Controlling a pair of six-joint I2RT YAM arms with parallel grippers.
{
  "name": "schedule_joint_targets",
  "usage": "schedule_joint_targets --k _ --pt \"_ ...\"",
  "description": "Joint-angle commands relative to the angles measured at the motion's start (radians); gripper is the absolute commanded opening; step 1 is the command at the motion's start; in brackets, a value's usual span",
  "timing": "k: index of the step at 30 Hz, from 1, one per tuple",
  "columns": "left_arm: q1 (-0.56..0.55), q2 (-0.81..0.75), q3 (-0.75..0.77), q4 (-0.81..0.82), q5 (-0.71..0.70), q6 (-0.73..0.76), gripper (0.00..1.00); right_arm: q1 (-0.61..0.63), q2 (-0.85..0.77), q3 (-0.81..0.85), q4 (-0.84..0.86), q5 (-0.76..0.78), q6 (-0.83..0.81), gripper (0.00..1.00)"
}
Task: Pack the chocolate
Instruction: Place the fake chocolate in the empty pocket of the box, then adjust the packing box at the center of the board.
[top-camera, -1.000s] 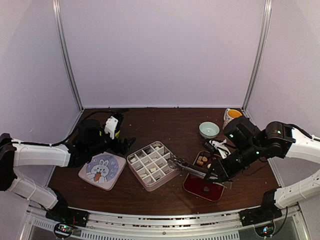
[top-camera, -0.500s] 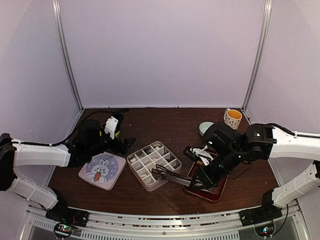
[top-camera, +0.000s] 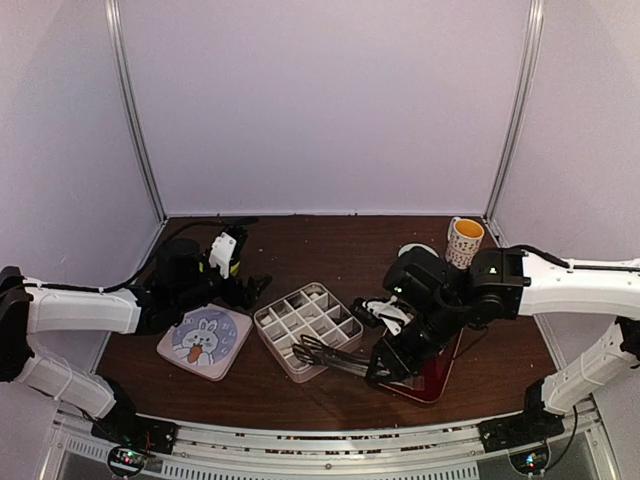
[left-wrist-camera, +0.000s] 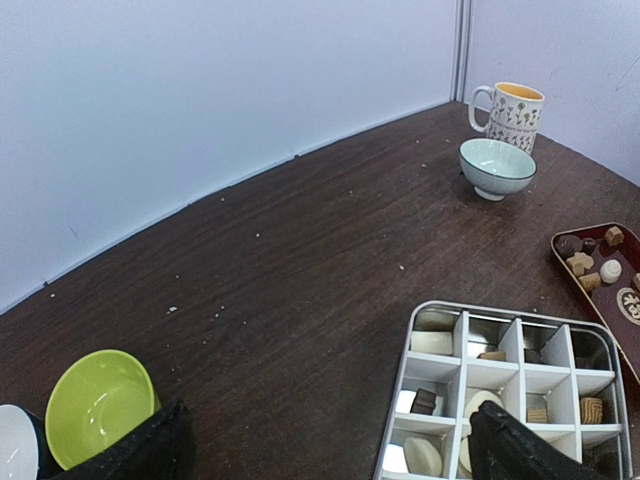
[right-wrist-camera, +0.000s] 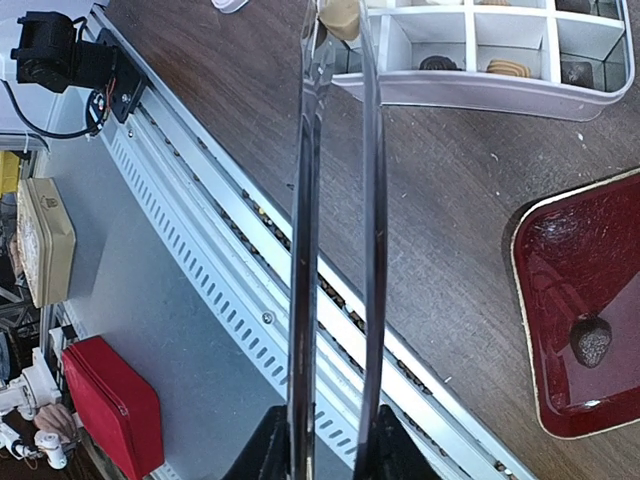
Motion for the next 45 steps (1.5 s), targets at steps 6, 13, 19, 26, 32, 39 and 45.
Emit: schedule_joint_targets --k 6,13,19,26,32,39,45 --pt "-0.005 0.001 0.027 0.025 0.006 0.006 0.98 0.006 -0.006 0.019 0.016 0.032 -0.018 0.31" --pt "-0.004 0.001 0.026 0.025 0.006 0.005 0.98 0.004 -0.027 0.051 -0.018 0.124 -0.013 0.3" --pt "-0.004 0.001 0.027 0.024 0.004 0.005 0.98 -0.04 -0.085 0.037 -0.02 0.27 0.021 0.28" --pt "-0.004 -0.002 0.027 0.024 -0.001 0.006 0.97 -0.127 -0.165 -0.028 -0.022 0.429 0.068 0.27" --pt "-0.004 0.013 0.048 -0.002 0.021 0.005 0.98 -0.228 -0.255 -0.146 0.016 0.504 0.131 0.27" --pt "-0.003 0.091 0.139 -0.112 0.045 -0.005 0.95 -0.28 -0.388 -0.296 0.119 0.548 0.157 0.28" --pt "0.006 0.197 0.308 -0.331 0.08 -0.066 0.87 -0.306 -0.429 -0.384 0.197 0.57 0.158 0.28"
